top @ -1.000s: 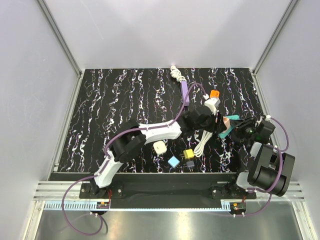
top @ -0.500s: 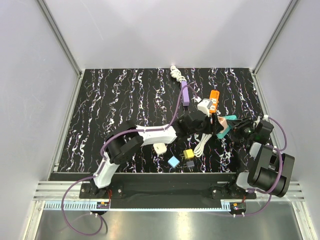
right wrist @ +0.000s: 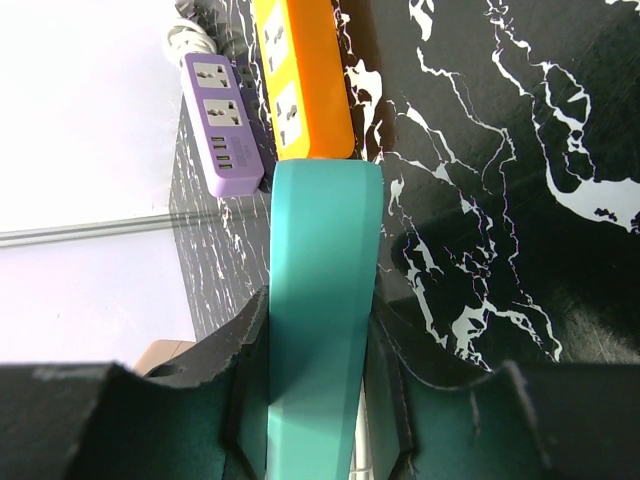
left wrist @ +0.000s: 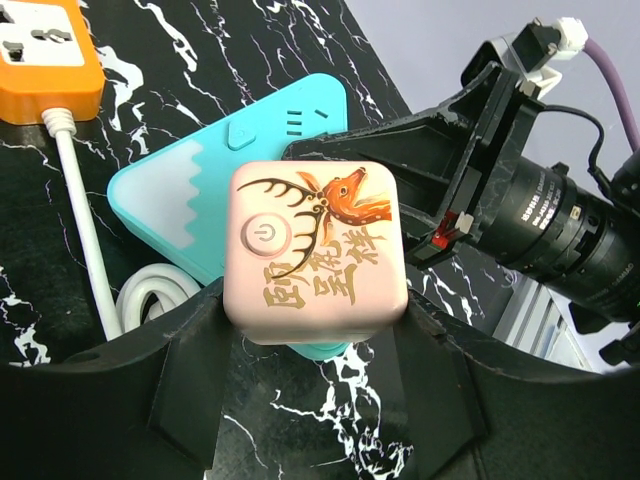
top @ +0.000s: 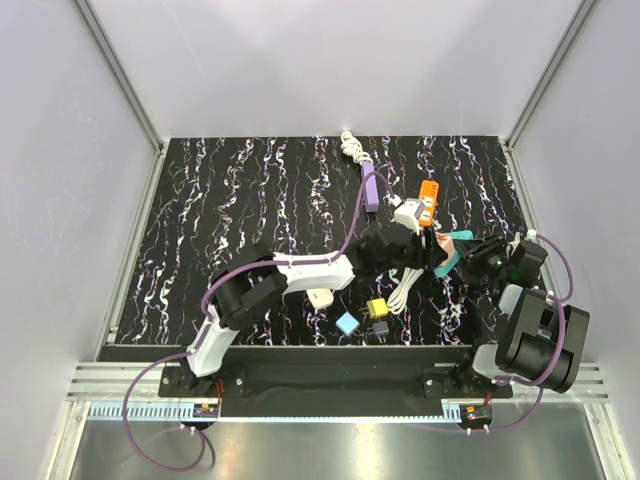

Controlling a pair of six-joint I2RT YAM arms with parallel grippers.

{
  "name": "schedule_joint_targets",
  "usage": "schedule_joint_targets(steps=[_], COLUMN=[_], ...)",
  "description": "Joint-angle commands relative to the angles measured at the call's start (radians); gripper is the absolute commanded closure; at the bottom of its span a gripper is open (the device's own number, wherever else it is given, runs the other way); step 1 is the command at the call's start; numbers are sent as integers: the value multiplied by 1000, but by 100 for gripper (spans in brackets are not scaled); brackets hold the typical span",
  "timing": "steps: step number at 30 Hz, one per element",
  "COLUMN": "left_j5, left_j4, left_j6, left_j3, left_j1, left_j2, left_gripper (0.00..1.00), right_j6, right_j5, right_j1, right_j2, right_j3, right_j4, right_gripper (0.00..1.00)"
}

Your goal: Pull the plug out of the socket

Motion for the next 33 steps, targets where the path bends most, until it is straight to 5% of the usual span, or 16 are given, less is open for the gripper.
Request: schedule_joint_targets(steps=[1,6,22,28,33], left_j5=[-207,-164,-230,-184,-161], left_j4=[289,196,389,371,290], left_j6=[-56,46,-85,-176,-80], left_j3=[69,224,-26,89,228], left_j1=[40,15,77,78,75], left_j2=[-139,-76,-218,-112,-66], left_gripper=[100,100,100,100,100], right_j6=[-117,-116,-116,-116,-117], right_j5=[89,89,95,95,97], right_j1=[-20,-15,-15,-14,-12], right_j2=[23,24,24,26,30], right_j3=[-12,-14,-12,-11,-9], right_j4=[-20,-20,-23,-25,-28], right_gripper=[100,100,100,100,100])
